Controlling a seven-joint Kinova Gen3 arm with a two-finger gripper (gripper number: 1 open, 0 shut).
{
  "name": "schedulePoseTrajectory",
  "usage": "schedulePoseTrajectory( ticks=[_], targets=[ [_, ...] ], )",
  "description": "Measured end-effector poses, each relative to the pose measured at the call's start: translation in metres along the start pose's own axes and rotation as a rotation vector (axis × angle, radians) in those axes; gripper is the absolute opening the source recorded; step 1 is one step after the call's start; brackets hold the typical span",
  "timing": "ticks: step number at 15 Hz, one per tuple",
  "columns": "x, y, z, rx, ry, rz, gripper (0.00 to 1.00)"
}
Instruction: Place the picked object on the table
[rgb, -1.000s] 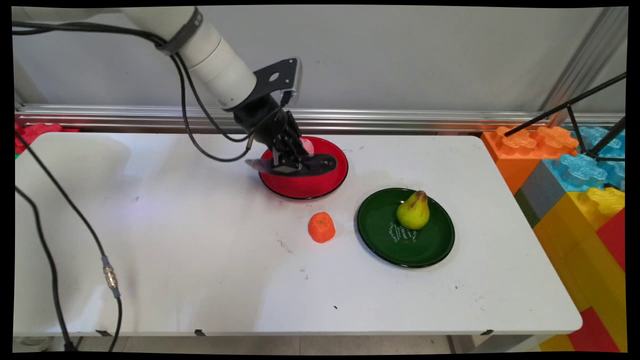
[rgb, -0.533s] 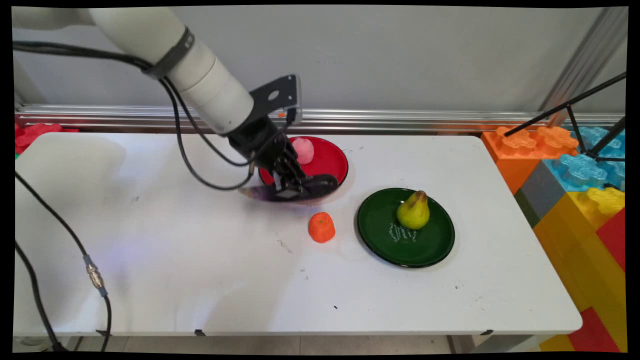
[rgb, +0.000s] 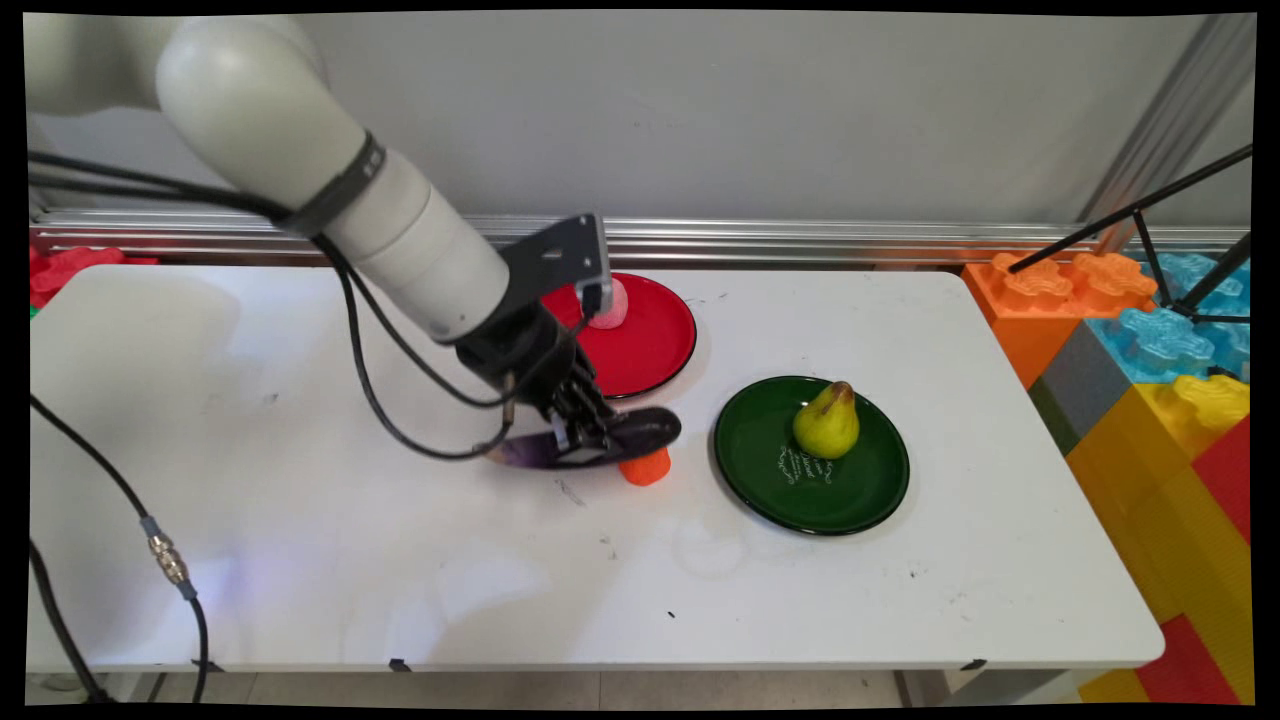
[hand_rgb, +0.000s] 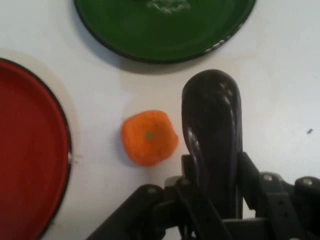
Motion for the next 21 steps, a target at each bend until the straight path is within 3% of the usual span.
schedulePoseTrajectory(
  ticks=[9, 21],
  targets=[
    [-0.011, 0.031, 0.032, -0.007, -0.013, -0.041, 0.00],
    [-0.029, 0.043, 0.072, 0.003, -0.032, -0.062, 0.00]
  ],
)
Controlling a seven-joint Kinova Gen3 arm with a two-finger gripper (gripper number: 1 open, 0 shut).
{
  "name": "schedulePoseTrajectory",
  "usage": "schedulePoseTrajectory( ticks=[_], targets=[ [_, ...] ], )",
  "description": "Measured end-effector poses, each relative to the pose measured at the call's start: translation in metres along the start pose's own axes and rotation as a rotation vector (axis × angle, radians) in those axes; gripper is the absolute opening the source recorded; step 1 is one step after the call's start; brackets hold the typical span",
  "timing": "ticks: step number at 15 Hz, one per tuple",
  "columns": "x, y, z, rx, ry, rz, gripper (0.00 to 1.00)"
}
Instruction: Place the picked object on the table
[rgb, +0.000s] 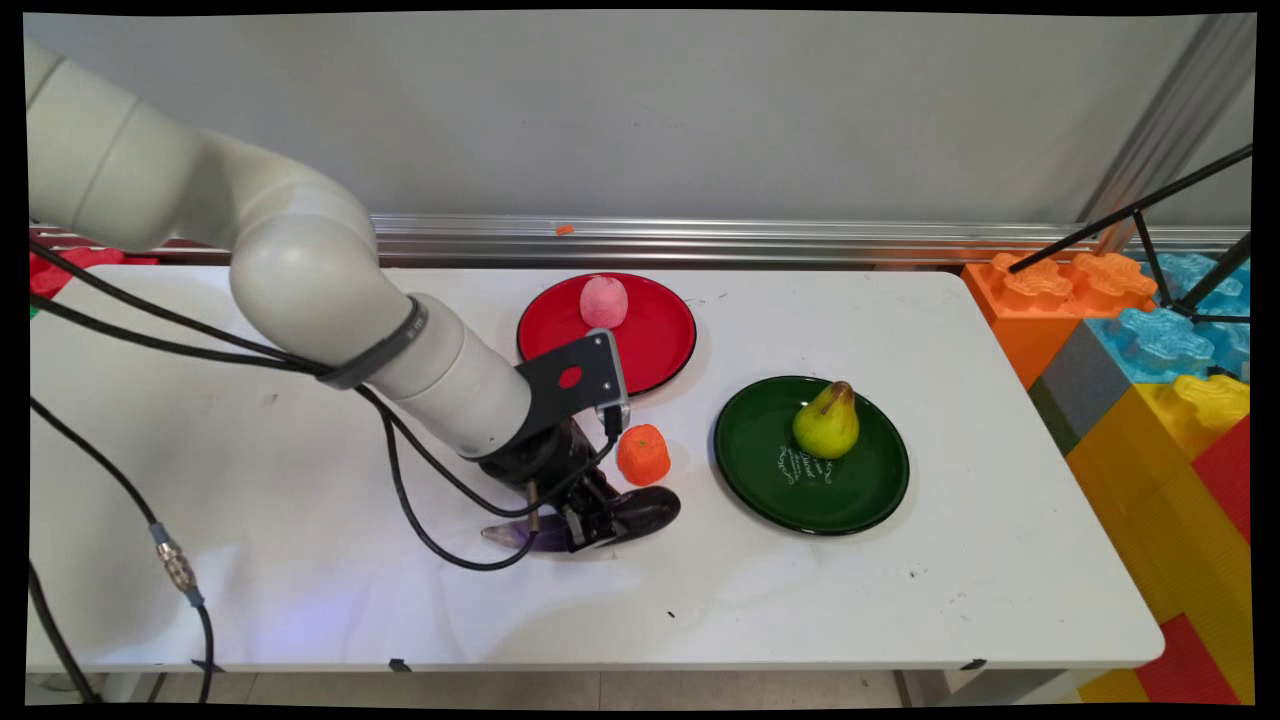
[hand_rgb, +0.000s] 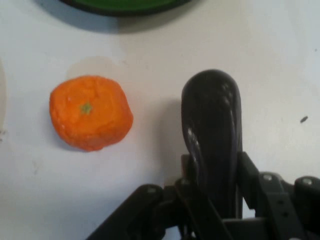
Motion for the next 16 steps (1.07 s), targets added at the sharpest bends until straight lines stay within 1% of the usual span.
schedulePoseTrajectory(
  ticks=[6, 16],
  targets=[
    [-0.006, 0.003, 0.012, 0.004, -0.006, -0.008, 0.00],
    [-0.013, 0.006, 0.021, 0.000, -0.009, -0.009, 0.00]
  ],
)
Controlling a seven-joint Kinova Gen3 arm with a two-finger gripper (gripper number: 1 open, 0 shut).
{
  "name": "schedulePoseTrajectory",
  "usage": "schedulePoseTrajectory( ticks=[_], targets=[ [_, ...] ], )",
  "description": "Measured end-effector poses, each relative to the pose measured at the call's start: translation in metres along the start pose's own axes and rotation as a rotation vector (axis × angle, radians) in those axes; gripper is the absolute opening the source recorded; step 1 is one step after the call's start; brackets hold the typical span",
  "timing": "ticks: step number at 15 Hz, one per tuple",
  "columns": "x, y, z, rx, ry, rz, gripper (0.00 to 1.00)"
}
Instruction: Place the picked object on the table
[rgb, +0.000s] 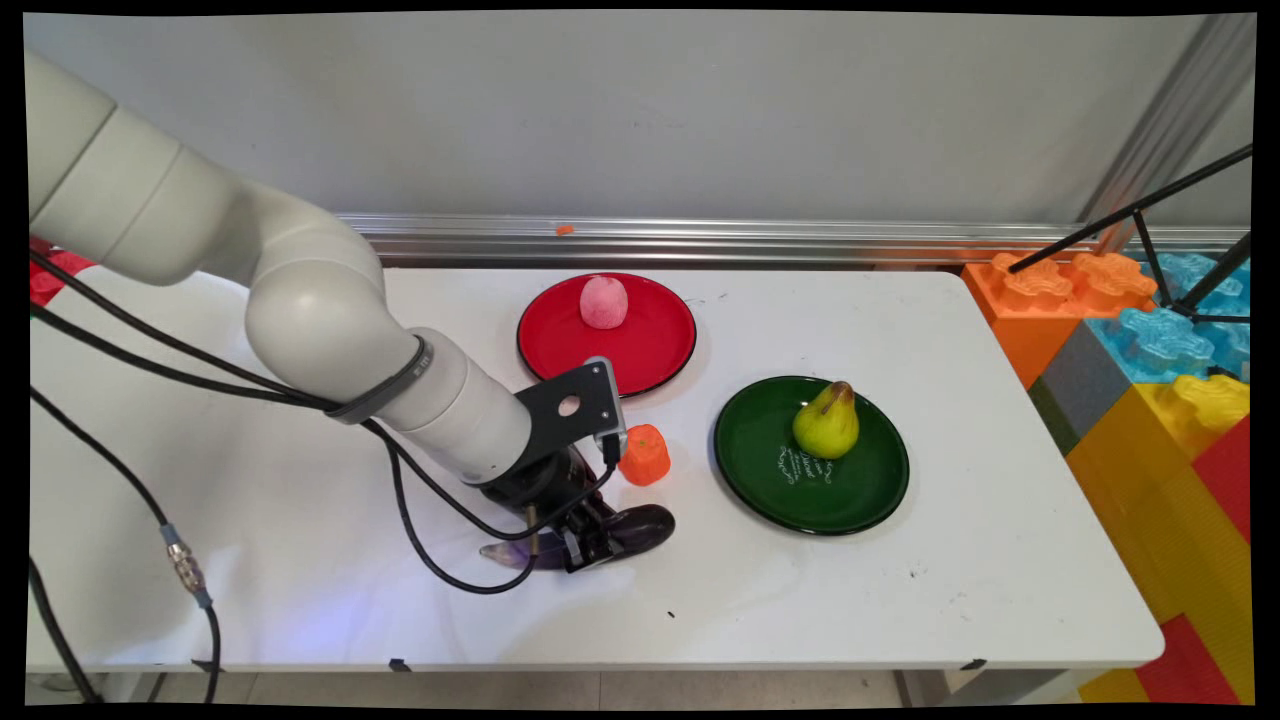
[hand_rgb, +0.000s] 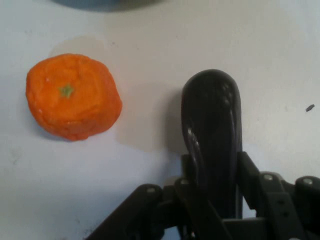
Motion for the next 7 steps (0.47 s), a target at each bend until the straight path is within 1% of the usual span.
schedulePoseTrajectory(
  ticks=[1, 2, 7],
  targets=[
    [-0.0002, 0.0002, 0.0006, -0.001, 0.001, 0.002, 0.00],
    [-0.0002, 0.0002, 0.0011, -0.001, 0.002, 0.003, 1.00],
    [-0.0011, -0.0003, 0.0033, 0.001, 0.004, 0.007, 1.00]
  ],
)
